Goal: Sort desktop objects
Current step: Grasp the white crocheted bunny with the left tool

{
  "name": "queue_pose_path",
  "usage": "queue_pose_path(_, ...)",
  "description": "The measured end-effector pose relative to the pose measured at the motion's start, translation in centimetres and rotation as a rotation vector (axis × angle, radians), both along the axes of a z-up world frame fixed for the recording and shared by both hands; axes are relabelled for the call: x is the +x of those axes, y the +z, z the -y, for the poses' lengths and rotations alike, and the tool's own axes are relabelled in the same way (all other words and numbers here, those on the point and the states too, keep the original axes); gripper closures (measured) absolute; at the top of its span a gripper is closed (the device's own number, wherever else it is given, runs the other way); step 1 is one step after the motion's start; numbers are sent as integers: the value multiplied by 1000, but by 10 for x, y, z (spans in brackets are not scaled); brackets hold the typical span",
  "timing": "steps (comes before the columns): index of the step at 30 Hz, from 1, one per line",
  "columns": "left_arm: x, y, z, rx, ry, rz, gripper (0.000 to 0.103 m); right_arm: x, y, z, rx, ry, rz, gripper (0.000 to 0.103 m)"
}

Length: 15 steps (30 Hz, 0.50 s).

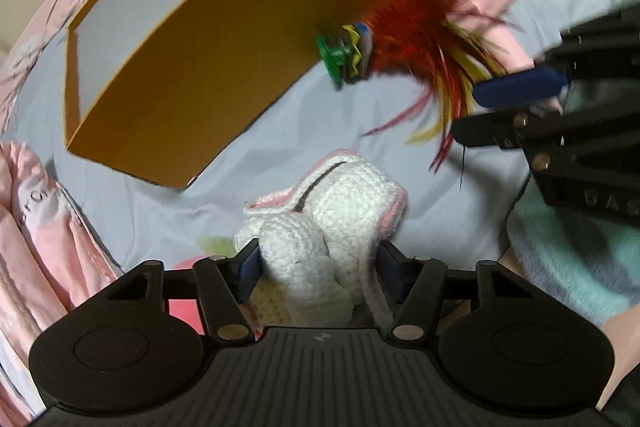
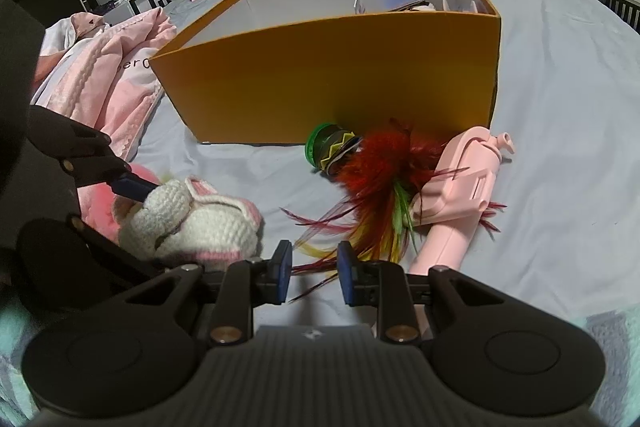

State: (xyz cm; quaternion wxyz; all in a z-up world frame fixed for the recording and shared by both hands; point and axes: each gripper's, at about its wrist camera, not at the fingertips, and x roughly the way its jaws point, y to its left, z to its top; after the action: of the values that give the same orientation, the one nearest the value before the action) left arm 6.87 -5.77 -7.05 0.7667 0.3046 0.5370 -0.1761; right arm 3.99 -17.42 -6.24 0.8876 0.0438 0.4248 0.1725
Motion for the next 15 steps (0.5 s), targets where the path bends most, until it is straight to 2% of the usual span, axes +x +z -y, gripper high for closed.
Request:
queue_pose_path(3, 4, 9, -10, -78, 59, 0, 42, 0, 0, 0, -4, -2, 2, 76)
queue_pose_path(5, 10, 18, -23, -167, 132, -16, 51, -2, 1, -1, -4, -3, 9, 76)
queue_pose_path(6, 14, 22, -33, -220, 171, -27, 62, -2, 2, -1, -5, -2, 12, 76)
queue_pose_path(8, 18, 29, -47, -296, 243, -41, 63, -1, 2, -3, -10, 2, 9, 76)
queue_pose_path(11, 21, 32, -64, -332, 310, -10, 63, 1, 3, -5, -25, 10, 6, 76)
queue_pose_path(15, 22, 48, -85, -439, 370, 21, 64, 3, 3, -9, -40, 16, 0, 76)
